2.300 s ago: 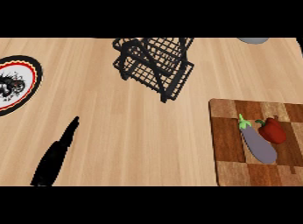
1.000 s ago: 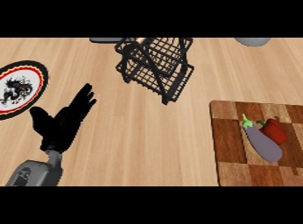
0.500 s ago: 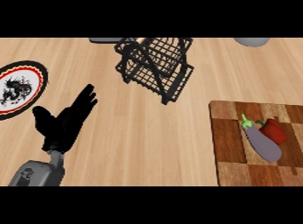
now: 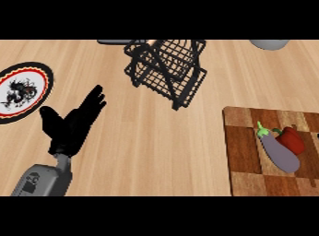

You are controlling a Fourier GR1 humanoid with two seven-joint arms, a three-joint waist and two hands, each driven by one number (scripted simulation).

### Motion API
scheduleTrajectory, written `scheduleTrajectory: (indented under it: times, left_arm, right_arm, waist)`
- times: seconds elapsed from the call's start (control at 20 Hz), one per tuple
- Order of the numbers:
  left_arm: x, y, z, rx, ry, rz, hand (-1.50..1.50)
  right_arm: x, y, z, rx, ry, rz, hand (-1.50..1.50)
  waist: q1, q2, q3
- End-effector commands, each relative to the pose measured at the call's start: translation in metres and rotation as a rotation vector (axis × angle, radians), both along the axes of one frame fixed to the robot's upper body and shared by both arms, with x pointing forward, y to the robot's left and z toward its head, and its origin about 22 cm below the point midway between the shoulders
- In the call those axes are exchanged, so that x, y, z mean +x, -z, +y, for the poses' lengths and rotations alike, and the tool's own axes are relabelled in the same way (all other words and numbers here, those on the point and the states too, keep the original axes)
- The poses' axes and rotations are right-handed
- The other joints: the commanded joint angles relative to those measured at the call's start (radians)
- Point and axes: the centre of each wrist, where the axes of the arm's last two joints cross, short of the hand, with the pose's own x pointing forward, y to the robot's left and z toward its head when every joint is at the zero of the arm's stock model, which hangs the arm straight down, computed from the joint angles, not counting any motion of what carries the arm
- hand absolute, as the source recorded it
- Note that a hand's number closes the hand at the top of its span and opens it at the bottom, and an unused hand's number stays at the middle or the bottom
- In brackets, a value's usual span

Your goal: Pick the bell pepper from the cutting board and place it in the tiered basket

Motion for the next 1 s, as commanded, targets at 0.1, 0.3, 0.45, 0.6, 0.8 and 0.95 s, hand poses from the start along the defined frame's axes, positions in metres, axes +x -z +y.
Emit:
scheduleTrajectory:
  times: [0.1, 0.3, 0.45, 0.6, 0.8, 0.95]
  left_arm:
    - [-0.003, 0.007, -0.013, 0.0, -0.018, -0.003, 0.0]
    - [0.007, -0.01, -0.007, 0.02, -0.012, -0.011, 0.0]
    - [-0.011, 0.017, 0.001, 0.006, -0.008, 0.004, 0.0]
    - [0.004, -0.008, 0.007, 0.014, -0.007, -0.012, 0.0]
    - [-0.014, 0.014, 0.005, -0.016, 0.006, 0.007, 0.0]
    - [-0.001, -0.011, 0.022, 0.009, 0.003, 0.003, 0.0]
  right_arm:
    - [0.0, 0.009, 0.01, -0.053, 0.049, 0.083, -1.5]
    - [0.009, 0.047, 0.003, -0.063, 0.045, 0.123, -1.5]
    - [0.004, 0.034, -0.011, -0.076, 0.069, 0.119, -1.5]
    - [0.01, 0.04, -0.003, -0.069, 0.109, 0.093, -1.5]
    - [0.027, 0.05, -0.024, -0.07, 0.147, 0.064, -1.5]
    - [0.036, 0.059, -0.007, -0.085, 0.137, 0.059, -1.5]
  waist:
    - [-0.002, 0.0, 0.001]
    - [0.001, 0.0, 0.001]
    - [-0.001, 0.0, 0.001]
    - [-0.001, 0.0, 0.001]
    - [0.004, 0.0, 0.001]
    - [0.002, 0.0, 0.001]
